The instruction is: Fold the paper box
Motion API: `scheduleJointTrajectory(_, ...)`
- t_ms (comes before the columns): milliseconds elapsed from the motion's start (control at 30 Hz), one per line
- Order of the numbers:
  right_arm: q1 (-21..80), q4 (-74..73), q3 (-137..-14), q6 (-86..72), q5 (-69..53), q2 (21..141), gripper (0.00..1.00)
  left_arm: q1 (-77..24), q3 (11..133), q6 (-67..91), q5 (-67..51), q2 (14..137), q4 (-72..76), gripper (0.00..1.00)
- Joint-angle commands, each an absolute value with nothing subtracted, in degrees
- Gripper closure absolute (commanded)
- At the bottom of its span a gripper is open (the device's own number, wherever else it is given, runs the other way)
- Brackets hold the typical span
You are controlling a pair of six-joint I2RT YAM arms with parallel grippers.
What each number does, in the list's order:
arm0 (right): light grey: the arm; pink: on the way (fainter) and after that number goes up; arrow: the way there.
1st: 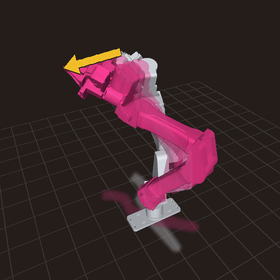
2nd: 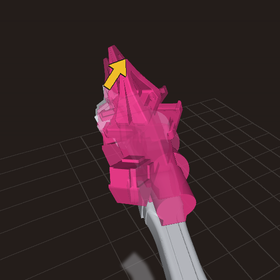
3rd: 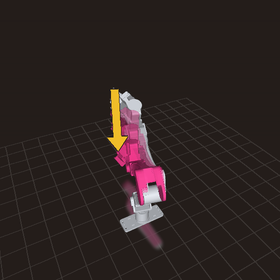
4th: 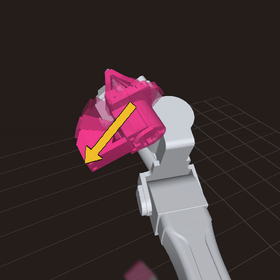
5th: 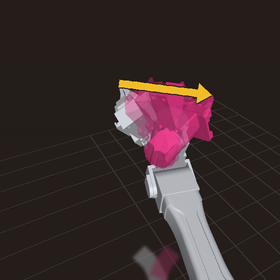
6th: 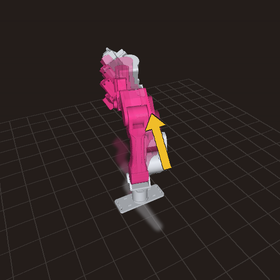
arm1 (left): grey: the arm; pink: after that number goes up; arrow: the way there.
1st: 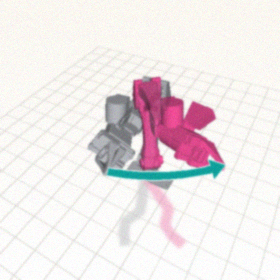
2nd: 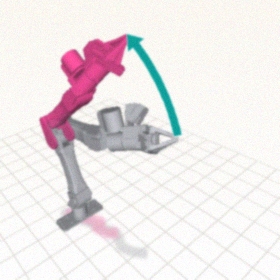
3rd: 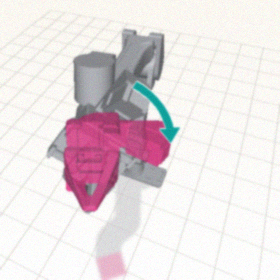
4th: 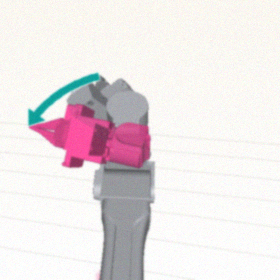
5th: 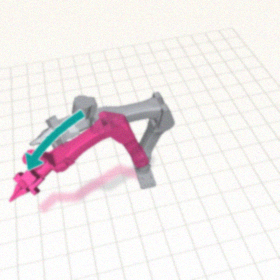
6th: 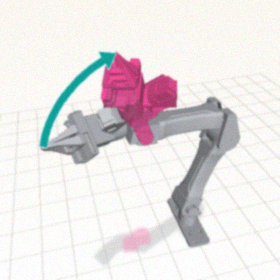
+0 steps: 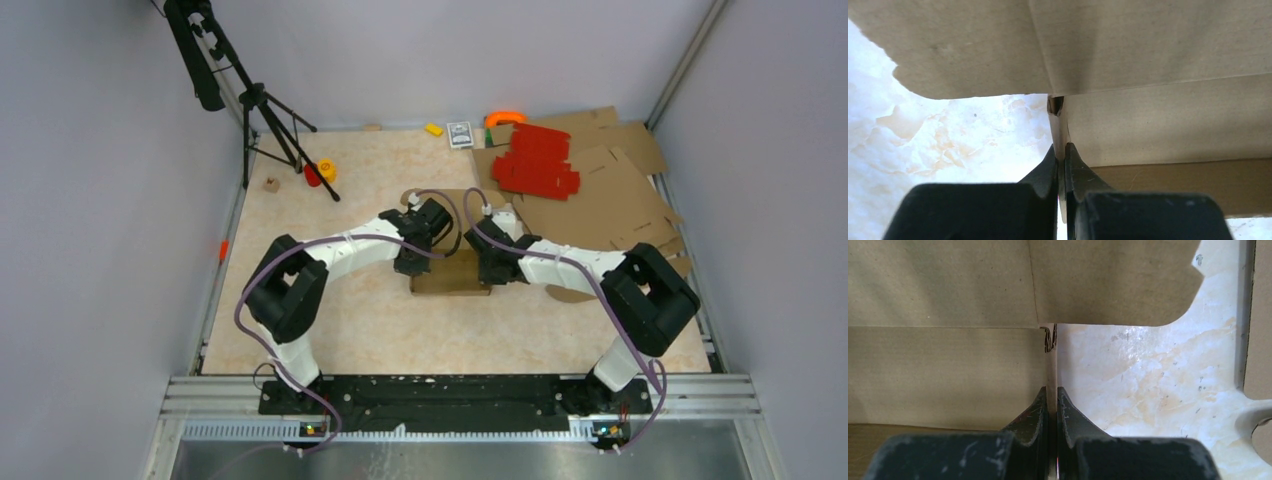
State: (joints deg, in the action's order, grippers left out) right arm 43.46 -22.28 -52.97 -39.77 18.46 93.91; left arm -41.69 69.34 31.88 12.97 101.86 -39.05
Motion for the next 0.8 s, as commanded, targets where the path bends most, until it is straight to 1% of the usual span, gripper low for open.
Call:
scheduleJointTrajectory(0,45.53,-24.54,-53.17,-42.12,22.65,92.71,1.00,-43.97,72.51,31.65,25.72,104.49,-47.58,1.00)
scheduleJointTrajectory(133,47.09,-25.87,-53.45,-44.02,26.14,91.84,1.00,-44.90,73.78,32.92,28.71,106.44,-49.30,1.00)
scheduleJointTrajectory(233,47.48,-24.18,-51.14,-45.16,27.04,88.80,1.00,-44.84,71.96,33.17,28.48,105.32,-46.82,1.00)
scheduleJointTrajectory(300,47.53,-21.26,-48.96,-44.92,26.67,86.87,1.00,-44.78,70.33,33.32,27.85,103.72,-44.15,0.95)
scheduleJointTrajectory(367,47.47,-18.85,-46.87,-44.51,26.29,84.84,1.00,-44.65,68.24,32.95,26.72,101.42,-40.98,0.82)
scheduleJointTrajectory(433,47.51,-18.32,-46.00,-44.31,26.29,83.85,1.00,-44.60,67.16,32.26,25.89,100.78,-39.27,0.72)
scheduleJointTrajectory(467,47.50,-18.67,-46.20,-44.11,26.32,83.88,1.00,-44.52,67.43,32.18,25.67,101.15,-39.85,0.70)
scheduleJointTrajectory(633,47.57,-22.02,-48.61,-44.35,26.67,86.18,1.00,-44.47,70.46,31.65,24.85,104.15,-42.63,0.68)
scheduleJointTrajectory(767,47.56,-21.94,-48.61,-44.52,26.14,87.02,1.00,-44.47,69.86,31.02,19.78,103.03,-40.05,0.66)
